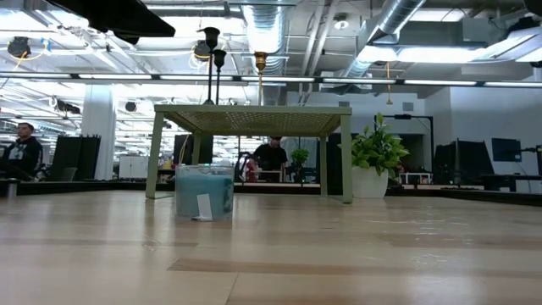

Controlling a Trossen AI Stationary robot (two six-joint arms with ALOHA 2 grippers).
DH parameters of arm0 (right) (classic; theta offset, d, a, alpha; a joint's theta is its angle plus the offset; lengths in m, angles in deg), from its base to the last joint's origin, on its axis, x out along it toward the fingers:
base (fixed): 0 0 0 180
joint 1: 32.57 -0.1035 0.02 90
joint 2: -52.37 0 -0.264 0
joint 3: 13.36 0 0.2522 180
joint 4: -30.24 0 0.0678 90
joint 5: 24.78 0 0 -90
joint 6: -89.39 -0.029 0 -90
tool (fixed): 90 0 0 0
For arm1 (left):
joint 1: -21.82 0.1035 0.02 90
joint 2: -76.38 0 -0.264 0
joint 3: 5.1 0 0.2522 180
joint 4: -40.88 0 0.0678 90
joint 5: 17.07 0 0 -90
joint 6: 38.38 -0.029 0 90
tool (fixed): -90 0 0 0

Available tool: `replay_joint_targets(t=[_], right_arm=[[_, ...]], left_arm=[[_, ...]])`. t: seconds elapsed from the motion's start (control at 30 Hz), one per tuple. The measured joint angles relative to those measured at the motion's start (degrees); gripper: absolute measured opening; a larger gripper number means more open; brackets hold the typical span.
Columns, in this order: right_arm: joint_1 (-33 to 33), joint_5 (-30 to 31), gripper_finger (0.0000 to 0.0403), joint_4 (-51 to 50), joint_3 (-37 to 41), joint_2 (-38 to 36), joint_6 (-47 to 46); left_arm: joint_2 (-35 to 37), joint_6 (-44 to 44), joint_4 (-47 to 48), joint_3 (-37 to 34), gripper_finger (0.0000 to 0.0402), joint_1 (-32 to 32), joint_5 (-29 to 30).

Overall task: Pick & Place candle stick holders
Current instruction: Put the gold candle holder on the shelf

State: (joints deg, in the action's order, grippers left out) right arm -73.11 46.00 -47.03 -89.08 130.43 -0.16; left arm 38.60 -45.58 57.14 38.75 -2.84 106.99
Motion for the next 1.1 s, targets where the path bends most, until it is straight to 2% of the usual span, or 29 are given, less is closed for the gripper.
replay_joint_targets(t=[0.13,0.3,0.47,0.67,1.1], right_arm=[[0.07,0.03,0.0017,0.18,0.02,-0.09,3.77],[1.21,-0.31,0.0016,-0.13,0.02,-0.17,5.66],[3.87,1.22,0.0009,-1.10,-0.89,-0.19,11.87],[10.63,3.13,0.0006,-0.94,-1.36,-0.17,22.67],[30.67,5.69,0.0005,-0.25,-1.49,0.00,44.47]], left_arm=[[0.00,0.00,0.01,0.00,0.0011,0.00,0.01],[0.00,0.00,0.02,0.00,0.0011,0.00,0.02],[0.00,0.00,0.00,0.00,0.0011,0.00,0.00],[0.00,0.00,0.00,0.00,0.0011,0.00,0.00],[0.00,0.01,0.00,0.00,0.0011,-0.02,0.01]])
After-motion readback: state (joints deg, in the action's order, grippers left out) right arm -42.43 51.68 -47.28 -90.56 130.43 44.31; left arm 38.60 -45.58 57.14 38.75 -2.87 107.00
